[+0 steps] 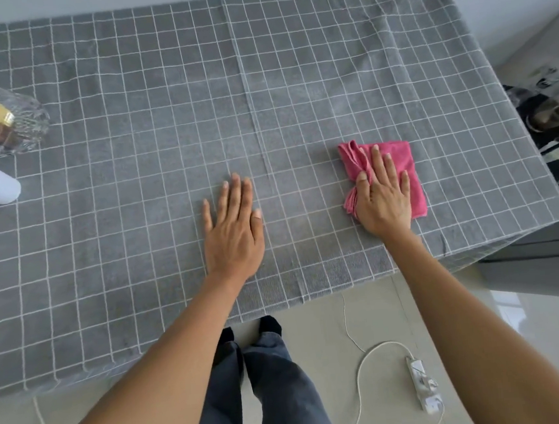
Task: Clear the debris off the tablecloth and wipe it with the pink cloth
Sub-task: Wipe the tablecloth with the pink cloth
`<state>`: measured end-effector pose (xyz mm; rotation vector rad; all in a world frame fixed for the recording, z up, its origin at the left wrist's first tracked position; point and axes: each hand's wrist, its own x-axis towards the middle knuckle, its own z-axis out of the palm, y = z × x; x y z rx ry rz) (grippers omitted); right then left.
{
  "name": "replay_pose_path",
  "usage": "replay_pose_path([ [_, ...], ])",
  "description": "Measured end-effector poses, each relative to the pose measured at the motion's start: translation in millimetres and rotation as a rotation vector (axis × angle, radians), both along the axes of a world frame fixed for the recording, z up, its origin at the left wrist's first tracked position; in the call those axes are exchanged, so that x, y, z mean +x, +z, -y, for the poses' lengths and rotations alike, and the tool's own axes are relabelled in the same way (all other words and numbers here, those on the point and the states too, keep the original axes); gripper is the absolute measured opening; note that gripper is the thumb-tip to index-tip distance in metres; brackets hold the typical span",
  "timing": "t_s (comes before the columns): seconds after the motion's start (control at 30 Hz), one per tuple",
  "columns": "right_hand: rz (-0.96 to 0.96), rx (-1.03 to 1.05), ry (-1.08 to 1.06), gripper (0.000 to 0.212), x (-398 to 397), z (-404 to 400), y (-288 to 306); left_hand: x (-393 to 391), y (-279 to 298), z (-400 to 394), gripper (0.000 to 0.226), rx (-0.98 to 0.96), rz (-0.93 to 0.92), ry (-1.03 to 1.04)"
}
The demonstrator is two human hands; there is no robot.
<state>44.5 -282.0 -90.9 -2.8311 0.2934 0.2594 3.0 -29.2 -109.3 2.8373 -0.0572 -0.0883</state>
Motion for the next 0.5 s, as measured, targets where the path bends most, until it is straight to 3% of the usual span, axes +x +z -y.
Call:
replay_pose_path([
  [0.17, -0.024, 0.035, -0.03, 0.049, -10, -25, 4, -1, 0, 1, 0.056, -0.013, -0.006, -0.006],
  [0.37, -0.005, 0.092, 0.212, 0.051, -69, -95, 6, 0, 1, 2, 0.056, 0.004, -0.008, 0.004],
  [0.5, 0.038, 0.085, 0.27, 0.051, -74, -84, 1, 0, 1, 2, 0.056, 0.021, -0.006, -0.005],
])
